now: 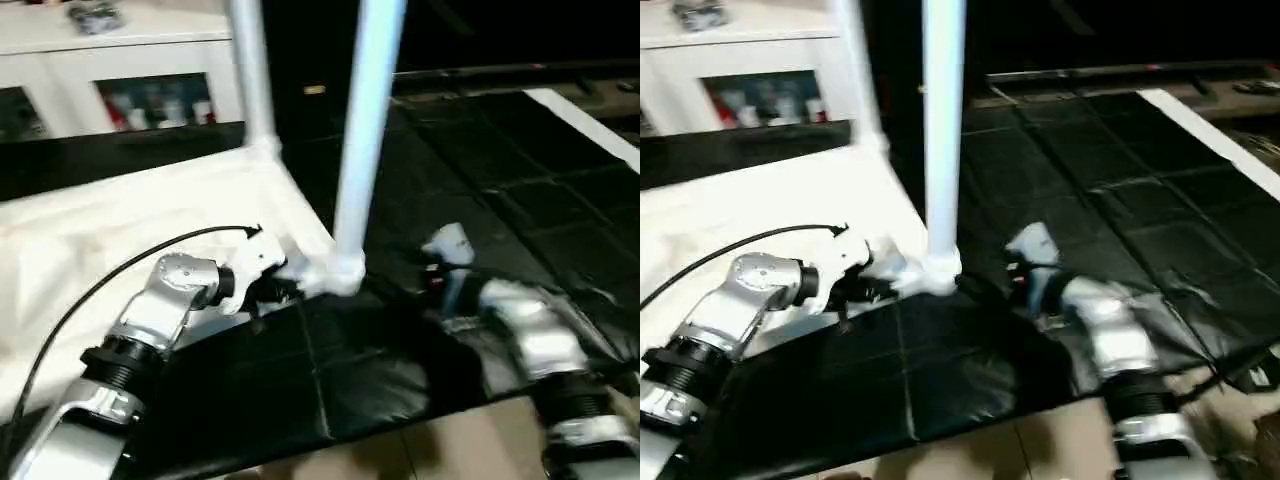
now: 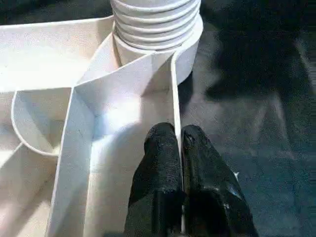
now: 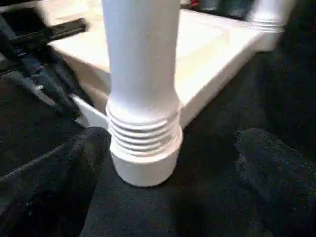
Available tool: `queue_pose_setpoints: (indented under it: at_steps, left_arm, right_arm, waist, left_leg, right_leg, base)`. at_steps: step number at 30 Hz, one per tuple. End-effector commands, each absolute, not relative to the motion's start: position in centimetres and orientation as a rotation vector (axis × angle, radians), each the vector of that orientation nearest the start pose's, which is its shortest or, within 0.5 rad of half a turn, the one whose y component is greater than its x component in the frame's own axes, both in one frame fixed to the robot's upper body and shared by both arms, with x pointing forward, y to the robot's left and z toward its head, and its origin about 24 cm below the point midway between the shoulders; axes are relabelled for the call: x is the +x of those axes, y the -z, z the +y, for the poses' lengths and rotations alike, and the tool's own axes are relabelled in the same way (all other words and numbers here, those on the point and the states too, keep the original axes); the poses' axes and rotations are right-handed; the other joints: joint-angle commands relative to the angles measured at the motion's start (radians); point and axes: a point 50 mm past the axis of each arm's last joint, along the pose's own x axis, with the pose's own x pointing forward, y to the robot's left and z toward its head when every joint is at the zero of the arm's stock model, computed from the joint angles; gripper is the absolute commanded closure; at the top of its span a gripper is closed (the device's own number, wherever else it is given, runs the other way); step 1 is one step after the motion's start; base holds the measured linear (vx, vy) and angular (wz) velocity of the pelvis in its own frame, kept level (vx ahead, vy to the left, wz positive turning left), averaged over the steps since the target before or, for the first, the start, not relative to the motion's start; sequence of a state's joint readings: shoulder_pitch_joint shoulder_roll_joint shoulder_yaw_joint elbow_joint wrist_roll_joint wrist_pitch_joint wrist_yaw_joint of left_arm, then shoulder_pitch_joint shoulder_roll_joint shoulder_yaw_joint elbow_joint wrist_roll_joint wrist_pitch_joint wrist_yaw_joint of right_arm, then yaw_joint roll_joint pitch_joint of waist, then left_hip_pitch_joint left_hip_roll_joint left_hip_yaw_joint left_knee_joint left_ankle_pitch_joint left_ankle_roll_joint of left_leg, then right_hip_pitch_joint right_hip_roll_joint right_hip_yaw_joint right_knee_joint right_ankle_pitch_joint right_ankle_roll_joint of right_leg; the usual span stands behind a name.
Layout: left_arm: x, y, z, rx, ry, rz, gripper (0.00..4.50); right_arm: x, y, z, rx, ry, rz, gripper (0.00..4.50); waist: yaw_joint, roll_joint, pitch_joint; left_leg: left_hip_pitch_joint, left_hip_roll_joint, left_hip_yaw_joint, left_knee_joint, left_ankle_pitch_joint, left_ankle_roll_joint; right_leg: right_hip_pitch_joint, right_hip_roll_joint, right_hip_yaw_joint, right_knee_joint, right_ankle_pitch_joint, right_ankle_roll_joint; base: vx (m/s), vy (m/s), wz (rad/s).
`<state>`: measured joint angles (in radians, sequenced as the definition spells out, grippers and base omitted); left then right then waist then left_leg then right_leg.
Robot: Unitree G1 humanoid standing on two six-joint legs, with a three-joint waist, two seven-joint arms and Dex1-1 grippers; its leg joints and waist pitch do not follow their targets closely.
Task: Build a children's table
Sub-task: Rotate leg to tighten
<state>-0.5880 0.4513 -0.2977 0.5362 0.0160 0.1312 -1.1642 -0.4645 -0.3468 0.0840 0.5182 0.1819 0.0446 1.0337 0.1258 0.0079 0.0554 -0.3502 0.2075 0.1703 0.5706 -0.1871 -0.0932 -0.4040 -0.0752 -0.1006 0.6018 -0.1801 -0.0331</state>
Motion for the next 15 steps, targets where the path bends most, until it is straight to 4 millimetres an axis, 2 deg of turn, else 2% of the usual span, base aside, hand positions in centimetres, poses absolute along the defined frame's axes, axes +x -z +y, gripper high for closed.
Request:
queue_pose_setpoints:
  at_steps: [1, 5, 10, 14, 15]
  left_arm:
    - [31.5, -6.3, 14.3, 0.564, 1.408, 0.453, 4.5]
    - [31.2, -6.3, 14.1, 0.59, 1.473, 0.461, 4.5]
    - [31.1, -6.4, 14.0, 0.63, 1.532, 0.463, 4.5]
    - [31.0, -6.3, 13.9, 0.655, 1.565, 0.464, 4.5]
    - [30.9, -6.3, 14.0, 0.665, 1.579, 0.469, 4.5]
  right_arm:
    - [31.3, -6.2, -15.1, -0.154, -1.137, 0.217, 0.04]
    - [31.4, -6.4, -14.4, -0.177, -1.207, 0.226, 0.04]
    - [31.2, -6.2, -13.3, -0.2, -1.299, 0.261, 0.04]
    - [31.1, -5.8, -12.7, -0.206, -1.365, 0.299, 0.04]
    - [31.0, -5.6, -12.5, -0.218, -1.395, 0.318, 0.19]
  waist:
    - [-0.001, 0.012, -0.073]
    - [0.014, 0.012, -0.075]
    - [0.016, 0.01, -0.074]
    - [0.017, 0.009, -0.072]
    - [0.017, 0.008, -0.071]
  left_leg:
    - [0.001, 0.026, -0.001, -0.052, -0.143, 0.074]
    - [0.007, 0.03, 0.0, -0.051, -0.147, 0.058]
    - [0.002, 0.028, -0.001, -0.051, -0.151, 0.049]
    - [0.002, 0.029, -0.002, -0.052, -0.176, 0.04]
    - [0.002, 0.029, -0.003, -0.053, -0.183, 0.034]
  right_leg:
    - [0.064, -0.067, 0.055, -0.062, -0.116, -0.212]
    - [0.059, -0.07, 0.057, -0.056, -0.099, -0.226]
    - [0.062, -0.071, 0.057, -0.054, -0.104, -0.22]
    - [0.063, -0.074, 0.058, -0.059, -0.156, -0.206]
    - [0.061, -0.075, 0.057, -0.061, -0.181, -0.204]
  base:
    - [0.0, 0.0, 0.0]
    - [0.0, 0.0, 0.0]
    - [0.0, 0.0, 0.0]
    - [0.0, 0.0, 0.0]
    - [0.0, 0.0, 0.0]
